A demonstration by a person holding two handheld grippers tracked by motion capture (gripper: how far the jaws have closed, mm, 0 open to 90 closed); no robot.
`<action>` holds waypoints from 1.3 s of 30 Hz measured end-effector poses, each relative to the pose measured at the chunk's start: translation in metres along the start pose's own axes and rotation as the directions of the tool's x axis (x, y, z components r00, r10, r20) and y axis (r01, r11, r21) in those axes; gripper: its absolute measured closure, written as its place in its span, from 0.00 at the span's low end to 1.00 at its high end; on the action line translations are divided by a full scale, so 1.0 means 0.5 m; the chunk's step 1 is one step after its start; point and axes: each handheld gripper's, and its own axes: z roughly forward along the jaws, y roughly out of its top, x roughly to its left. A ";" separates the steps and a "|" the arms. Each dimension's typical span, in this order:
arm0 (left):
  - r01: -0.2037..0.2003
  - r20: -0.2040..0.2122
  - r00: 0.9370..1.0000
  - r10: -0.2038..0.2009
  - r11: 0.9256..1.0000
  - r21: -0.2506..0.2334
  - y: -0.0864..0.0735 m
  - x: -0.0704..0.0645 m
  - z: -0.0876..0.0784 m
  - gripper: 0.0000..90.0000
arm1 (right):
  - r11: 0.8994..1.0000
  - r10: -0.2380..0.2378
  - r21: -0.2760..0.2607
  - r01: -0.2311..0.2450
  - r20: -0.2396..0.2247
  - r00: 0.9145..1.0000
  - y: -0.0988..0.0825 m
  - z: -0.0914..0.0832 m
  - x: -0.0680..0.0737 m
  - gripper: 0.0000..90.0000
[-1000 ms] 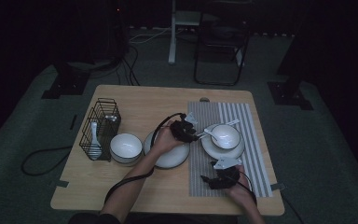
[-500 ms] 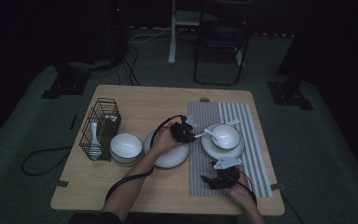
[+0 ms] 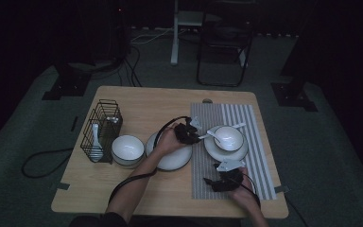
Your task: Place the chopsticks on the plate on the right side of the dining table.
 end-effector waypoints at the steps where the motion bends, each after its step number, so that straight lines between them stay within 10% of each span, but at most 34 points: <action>1: 0.003 0.000 1.000 -0.003 1.000 0.000 0.001 0.000 -0.001 0.86 | 1.000 0.000 0.000 0.000 0.000 1.000 0.000 0.000 0.000 0.30; 18: 0.076 0.008 0.997 -0.076 0.995 -0.068 -0.013 0.009 -0.040 0.71 | 1.000 0.003 0.004 -0.003 0.001 1.000 0.000 0.000 0.000 0.30; 39: 0.156 -0.011 0.987 -0.162 0.965 -0.213 -0.022 0.004 -0.105 0.63 | 1.000 0.020 0.003 -0.020 0.003 1.000 -0.001 -0.007 -0.006 0.32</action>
